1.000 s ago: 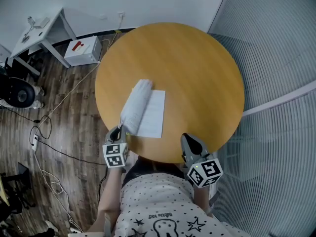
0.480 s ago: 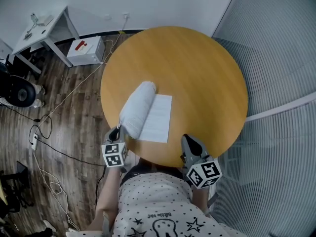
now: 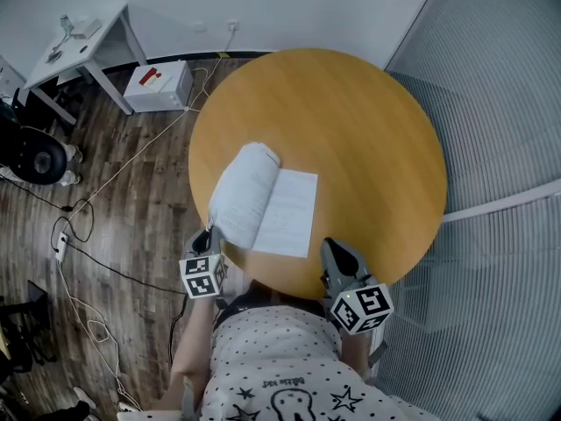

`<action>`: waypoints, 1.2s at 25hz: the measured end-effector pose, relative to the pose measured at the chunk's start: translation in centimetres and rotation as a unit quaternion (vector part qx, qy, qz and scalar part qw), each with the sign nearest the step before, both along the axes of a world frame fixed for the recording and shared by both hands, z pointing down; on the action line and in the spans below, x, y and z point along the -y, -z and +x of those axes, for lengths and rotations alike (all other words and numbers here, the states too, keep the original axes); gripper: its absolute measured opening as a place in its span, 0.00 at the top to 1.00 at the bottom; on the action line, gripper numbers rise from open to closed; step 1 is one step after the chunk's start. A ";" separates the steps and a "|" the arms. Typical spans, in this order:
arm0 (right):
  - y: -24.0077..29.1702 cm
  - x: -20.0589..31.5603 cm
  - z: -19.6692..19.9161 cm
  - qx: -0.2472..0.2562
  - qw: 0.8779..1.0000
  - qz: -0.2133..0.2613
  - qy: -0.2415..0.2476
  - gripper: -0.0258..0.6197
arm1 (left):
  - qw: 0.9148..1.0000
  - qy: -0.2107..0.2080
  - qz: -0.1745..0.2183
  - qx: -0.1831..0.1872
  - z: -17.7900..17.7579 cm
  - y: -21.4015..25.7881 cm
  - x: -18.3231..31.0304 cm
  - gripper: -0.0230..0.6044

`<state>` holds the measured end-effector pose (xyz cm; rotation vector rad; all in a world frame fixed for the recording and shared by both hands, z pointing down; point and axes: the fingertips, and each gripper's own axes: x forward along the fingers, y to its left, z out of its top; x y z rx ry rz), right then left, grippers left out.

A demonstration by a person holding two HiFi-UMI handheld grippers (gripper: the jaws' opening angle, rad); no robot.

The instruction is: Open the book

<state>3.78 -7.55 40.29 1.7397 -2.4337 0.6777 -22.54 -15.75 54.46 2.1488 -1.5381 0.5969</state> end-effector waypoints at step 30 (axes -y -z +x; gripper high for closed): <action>-1.1 0.5 -7.6 -0.009 1.000 -0.017 0.022 0.95 | 0.999 -0.006 -0.032 -0.028 -4.1 -3.2 -1.5 0.92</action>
